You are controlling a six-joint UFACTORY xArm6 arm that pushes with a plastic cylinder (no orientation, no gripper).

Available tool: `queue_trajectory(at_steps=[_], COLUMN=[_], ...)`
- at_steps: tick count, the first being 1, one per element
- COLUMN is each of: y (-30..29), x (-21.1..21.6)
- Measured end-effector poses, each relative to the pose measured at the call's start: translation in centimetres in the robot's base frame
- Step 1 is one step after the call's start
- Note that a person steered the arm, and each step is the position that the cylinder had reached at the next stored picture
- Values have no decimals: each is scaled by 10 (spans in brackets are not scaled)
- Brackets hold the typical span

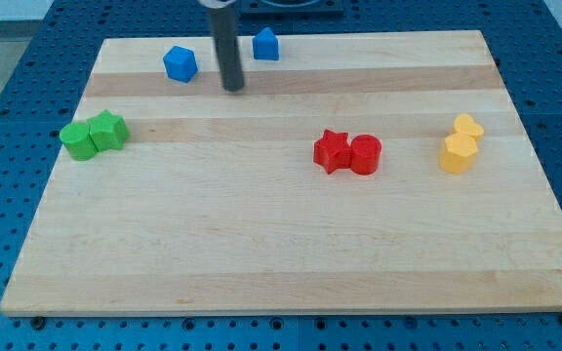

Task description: Move your arm towards right side of blue triangle

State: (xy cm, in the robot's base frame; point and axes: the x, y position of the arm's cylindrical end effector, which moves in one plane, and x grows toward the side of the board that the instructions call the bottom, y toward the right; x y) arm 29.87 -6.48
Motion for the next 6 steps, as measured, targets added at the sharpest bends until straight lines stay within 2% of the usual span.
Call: queue_trajectory(at_steps=[1, 3, 4, 5, 6], y=[44, 94, 94, 93, 60], x=[-3, -43, -83, -105, -106])
